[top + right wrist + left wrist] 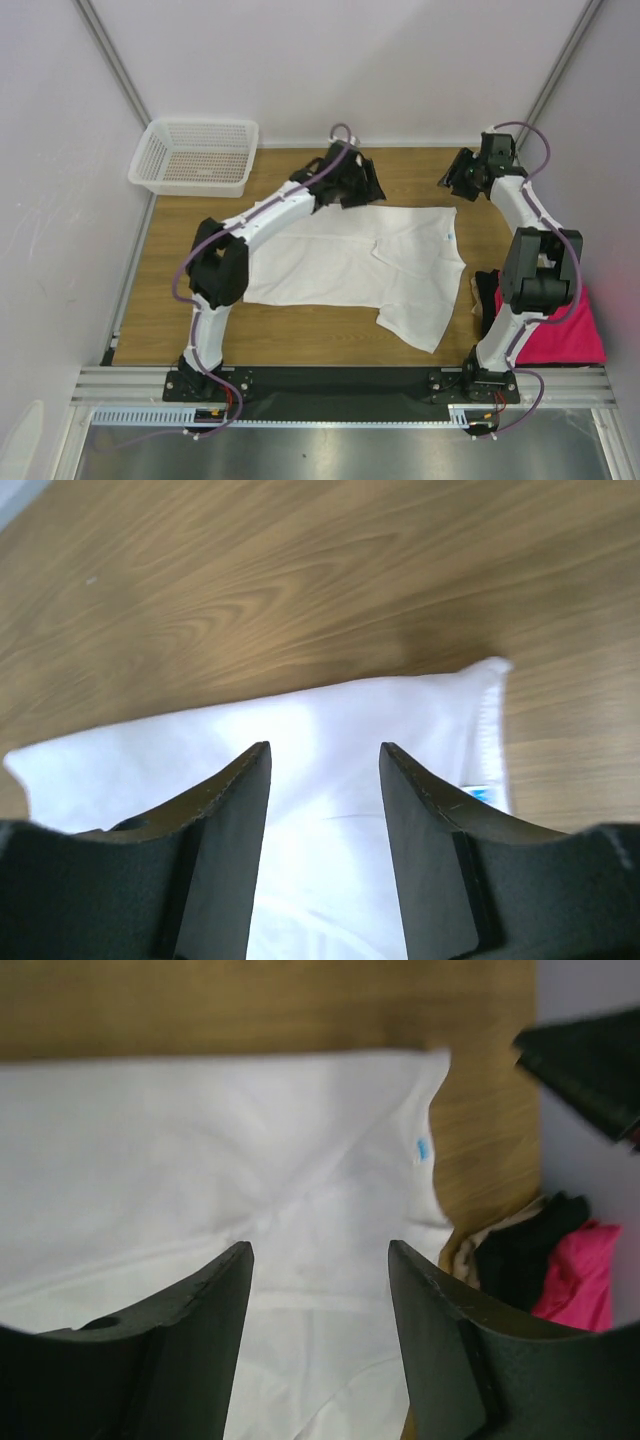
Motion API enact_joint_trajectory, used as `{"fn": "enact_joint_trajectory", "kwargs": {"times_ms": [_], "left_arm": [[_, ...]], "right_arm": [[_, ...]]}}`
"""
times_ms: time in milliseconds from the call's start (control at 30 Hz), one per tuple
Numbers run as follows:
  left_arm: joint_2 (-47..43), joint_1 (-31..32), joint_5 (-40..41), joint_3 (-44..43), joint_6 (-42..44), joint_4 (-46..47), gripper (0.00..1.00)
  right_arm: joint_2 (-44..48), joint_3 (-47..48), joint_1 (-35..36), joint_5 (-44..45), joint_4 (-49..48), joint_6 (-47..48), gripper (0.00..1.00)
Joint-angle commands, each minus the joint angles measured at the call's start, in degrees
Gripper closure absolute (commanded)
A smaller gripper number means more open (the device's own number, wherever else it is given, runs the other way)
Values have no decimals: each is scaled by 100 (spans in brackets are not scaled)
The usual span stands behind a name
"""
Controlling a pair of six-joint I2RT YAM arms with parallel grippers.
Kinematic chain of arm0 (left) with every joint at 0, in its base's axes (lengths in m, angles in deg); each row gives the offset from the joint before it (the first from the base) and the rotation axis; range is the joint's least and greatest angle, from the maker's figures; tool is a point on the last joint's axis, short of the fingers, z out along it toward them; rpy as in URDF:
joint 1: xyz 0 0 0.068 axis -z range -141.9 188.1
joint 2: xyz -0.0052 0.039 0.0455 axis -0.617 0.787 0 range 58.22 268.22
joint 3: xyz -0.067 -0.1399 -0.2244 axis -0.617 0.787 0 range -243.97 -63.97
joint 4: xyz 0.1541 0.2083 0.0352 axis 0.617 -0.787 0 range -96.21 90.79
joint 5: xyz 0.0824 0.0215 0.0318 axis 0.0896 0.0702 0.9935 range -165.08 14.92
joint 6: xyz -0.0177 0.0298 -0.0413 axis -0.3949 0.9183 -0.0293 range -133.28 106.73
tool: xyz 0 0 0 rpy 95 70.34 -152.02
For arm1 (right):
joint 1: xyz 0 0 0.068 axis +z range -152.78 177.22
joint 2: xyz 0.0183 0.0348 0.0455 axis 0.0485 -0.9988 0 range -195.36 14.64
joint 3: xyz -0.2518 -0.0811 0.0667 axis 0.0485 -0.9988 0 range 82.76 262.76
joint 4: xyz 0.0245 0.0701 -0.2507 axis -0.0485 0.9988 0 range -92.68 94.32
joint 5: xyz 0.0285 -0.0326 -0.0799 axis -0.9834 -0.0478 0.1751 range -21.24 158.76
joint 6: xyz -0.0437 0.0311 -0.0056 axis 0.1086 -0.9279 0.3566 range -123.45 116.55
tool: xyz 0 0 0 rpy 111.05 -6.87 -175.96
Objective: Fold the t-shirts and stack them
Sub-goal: Fold the tshirt
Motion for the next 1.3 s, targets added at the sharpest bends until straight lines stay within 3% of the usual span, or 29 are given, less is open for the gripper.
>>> {"fn": "enact_joint_trajectory", "kwargs": {"times_ms": [0, 133, 367, 900, 1267], "left_arm": [[-381, -742, -162, -117, 404, 202, 37], [-513, -1174, -346, 830, 264, 1298, 37], [-522, -1597, -391, 1835, -27, 2303, 37], [119, -1966, -188, 1791, 44, 2190, 38], [234, -2054, -109, 1774, 44, 2067, 38]], "right_arm": [[378, -328, 306, -480, -208, -184, 47], [431, -1076, 386, -552, -632, -475, 49], [448, -1314, 359, 45, -36, -317, 52], [352, -1798, 201, 617, 308, -229, 55], [18, -1657, 210, 801, 317, -132, 65]]}}
